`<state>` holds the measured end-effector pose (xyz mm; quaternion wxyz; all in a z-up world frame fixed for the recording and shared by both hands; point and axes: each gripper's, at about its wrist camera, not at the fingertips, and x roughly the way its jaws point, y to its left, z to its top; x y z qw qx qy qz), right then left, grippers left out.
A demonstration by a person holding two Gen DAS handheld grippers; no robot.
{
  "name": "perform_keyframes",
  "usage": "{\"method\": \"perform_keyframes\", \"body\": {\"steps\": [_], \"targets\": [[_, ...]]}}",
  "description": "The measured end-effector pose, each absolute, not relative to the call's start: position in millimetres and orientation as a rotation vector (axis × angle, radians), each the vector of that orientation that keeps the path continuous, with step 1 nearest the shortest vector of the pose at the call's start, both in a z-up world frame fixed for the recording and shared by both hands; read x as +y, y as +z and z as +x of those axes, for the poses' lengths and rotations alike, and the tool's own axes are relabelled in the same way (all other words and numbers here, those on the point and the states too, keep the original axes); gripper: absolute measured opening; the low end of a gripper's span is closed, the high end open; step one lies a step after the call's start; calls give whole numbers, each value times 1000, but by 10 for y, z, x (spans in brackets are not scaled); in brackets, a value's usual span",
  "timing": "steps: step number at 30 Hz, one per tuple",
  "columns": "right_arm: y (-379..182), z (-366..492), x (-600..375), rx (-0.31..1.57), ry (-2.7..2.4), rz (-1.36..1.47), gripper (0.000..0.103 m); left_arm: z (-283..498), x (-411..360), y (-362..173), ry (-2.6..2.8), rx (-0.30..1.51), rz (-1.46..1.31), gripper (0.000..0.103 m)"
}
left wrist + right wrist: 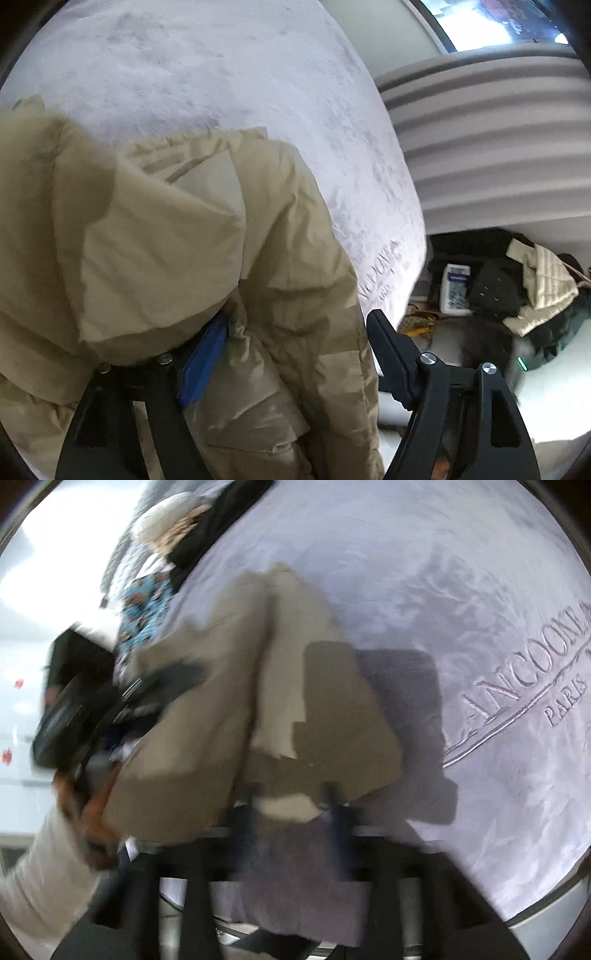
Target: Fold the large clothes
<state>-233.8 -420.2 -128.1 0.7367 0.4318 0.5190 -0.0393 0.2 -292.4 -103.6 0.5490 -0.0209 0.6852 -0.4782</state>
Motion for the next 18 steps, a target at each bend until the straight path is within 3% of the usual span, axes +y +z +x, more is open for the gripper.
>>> {"method": "perform_keyframes", "body": {"steps": [7,12,13,14,15,18], "targets": [[-939,-2035,-3516,1120,157,850,80,3,-3073,-766,-1050,1472,59,77],[-1075,-1832,-3466,1160,16,792,76,126,-2811,-212,-937,1200,140,77],[-1111,-1819,-3510,1158,-6,804,66,187,-2659,-140,-864,1142,166,77],[-1148,-1829,-3567,1155,-37,815,32,259,-2507,-110,-791,1099,187,77],[-1211,-1838,-3626,1171,-58,830,16,346,-2323,-112,-718,1072,197,77],[-1286,-1936,-3771,1174,-130,834,13,613,-1848,-279,-536,1090,186,77]]}}
